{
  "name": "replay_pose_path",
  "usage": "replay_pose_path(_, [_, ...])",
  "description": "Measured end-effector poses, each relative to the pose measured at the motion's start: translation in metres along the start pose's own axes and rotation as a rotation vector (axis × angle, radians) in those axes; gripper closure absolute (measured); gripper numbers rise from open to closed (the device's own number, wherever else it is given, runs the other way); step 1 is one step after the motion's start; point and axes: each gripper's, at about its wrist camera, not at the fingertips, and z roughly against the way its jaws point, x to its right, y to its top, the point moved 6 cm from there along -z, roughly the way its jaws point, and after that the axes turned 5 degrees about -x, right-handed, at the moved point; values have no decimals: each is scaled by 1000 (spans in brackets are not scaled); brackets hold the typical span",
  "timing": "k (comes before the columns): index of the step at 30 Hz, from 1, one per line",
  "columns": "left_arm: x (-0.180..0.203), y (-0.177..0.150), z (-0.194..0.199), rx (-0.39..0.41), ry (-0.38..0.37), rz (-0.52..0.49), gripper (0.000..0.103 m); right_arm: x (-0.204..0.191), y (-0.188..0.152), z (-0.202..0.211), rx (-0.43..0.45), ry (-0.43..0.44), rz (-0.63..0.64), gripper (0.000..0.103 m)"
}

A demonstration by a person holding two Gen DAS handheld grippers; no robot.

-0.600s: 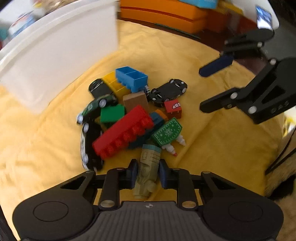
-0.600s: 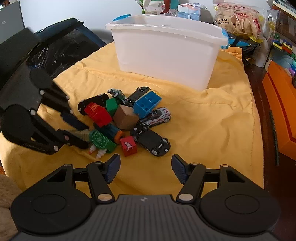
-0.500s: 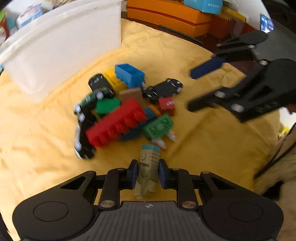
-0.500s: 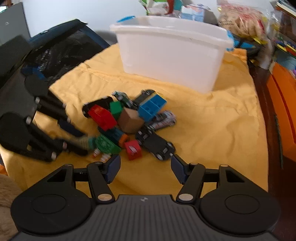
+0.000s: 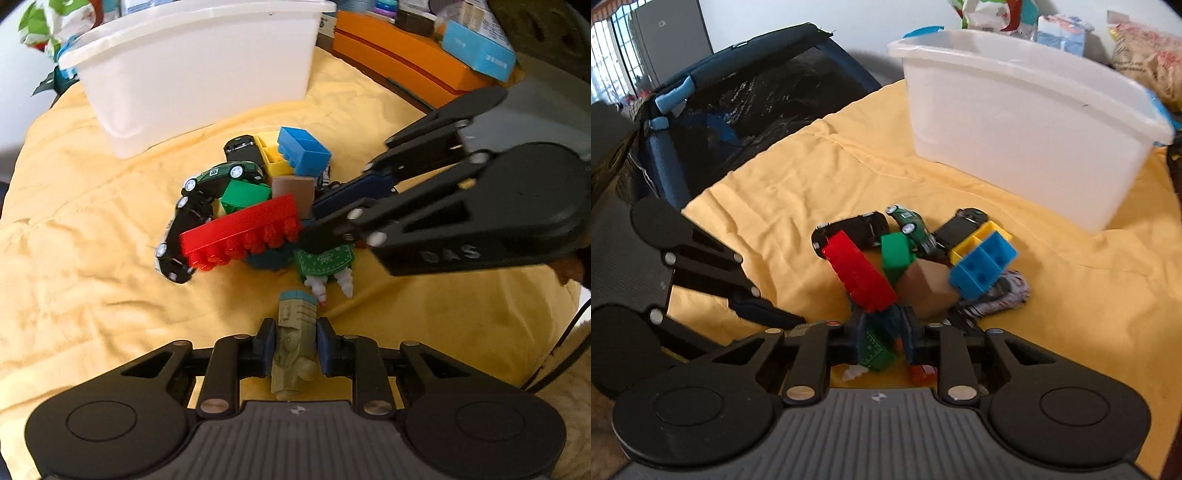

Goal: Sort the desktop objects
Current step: 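Hold the olive figurine in the left tool while the right tool grasps a teal toy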

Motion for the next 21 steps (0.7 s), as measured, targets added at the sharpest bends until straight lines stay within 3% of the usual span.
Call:
replay_pose_path(5, [4, -7, 3, 0, -1, 12, 75, 23, 11, -7, 41, -47, -40, 93])
replay_pose_path(10, [4, -7, 0, 2, 2, 12, 75, 44, 12, 1, 69, -193, -40, 89])
replay_pose_path(13, [2, 5, -8, 0, 0, 12, 75, 53, 6, 11, 74, -145, -109, 88])
replay_pose_path(16, [3, 9, -10, 1, -2, 12, 75, 47, -3, 17, 63, -123, -98, 85])
replay_pose_path(18, [3, 10, -11, 3, -8, 15, 75, 35, -9, 18, 41, -60, -62, 84])
replay_pose_path(19, [2, 11, -11, 1, -10, 15, 75, 28, -9, 17, 29, -38, -26, 77])
replay_pose_path(21, [2, 14, -14, 0, -9, 13, 75, 13, -5, 10, 4, -50, 58, 73])
